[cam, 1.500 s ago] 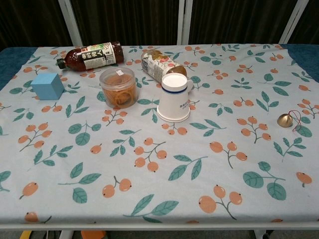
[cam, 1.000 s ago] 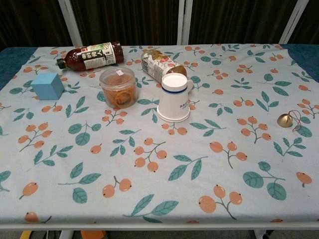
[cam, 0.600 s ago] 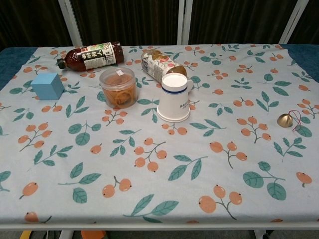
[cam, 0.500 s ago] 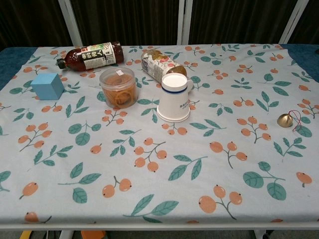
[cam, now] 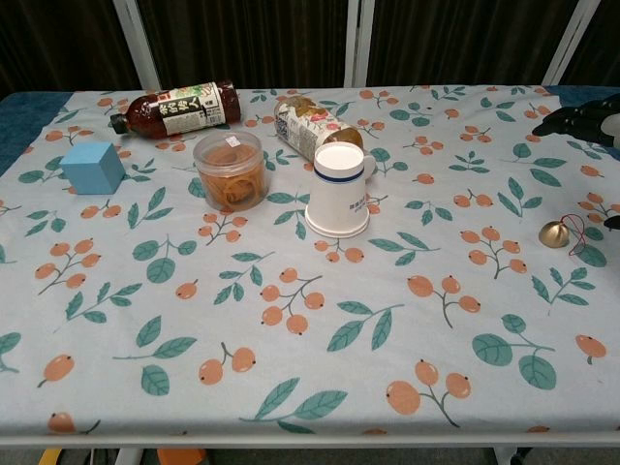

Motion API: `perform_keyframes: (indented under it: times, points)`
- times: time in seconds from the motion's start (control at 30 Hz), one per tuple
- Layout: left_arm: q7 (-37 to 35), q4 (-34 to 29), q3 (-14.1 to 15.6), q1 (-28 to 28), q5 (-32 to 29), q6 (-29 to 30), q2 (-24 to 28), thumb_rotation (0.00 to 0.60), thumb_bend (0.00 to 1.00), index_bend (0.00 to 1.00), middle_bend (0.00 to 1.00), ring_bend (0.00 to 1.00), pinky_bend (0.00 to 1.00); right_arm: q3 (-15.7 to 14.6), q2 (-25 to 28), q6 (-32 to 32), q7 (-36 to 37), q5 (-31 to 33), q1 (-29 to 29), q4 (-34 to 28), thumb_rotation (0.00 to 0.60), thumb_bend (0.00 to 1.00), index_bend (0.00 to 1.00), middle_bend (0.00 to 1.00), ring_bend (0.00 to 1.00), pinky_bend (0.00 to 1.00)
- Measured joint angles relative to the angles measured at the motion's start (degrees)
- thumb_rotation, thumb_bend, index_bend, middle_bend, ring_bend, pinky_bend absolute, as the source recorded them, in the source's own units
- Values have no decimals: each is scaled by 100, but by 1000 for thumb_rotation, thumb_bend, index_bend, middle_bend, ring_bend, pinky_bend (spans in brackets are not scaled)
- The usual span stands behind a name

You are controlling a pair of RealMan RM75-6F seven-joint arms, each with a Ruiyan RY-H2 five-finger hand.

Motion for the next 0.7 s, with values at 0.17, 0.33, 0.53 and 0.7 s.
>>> perform_keyframes:
  times: [0.17, 0.33, 0.53, 0.7]
  points:
    - [29, -16, 6, -13, -20, -45, 1, 600, 0, 35, 0, 0, 5, -52, -36, -53, 10, 24, 54, 27, 600, 131, 151, 0, 0, 0]
    - [44, -26, 10, -24, -35, -78, 7, 600, 0, 36, 0, 0, 5, -105, -106, -117, 8, 70, 95, 97, 600, 136, 207, 0, 0, 0]
    - [36, -39, 1, -42, -45, -101, 9, 600, 0, 36, 0, 0, 5, -128, -244, -155, 66, 71, 163, 272, 600, 146, 293, 0, 0, 0]
    - [50, -60, -3, -52, -35, -102, 17, 600, 0, 36, 0, 0, 5, -130, -361, -190, 172, 56, 235, 415, 600, 149, 335, 0, 0, 0]
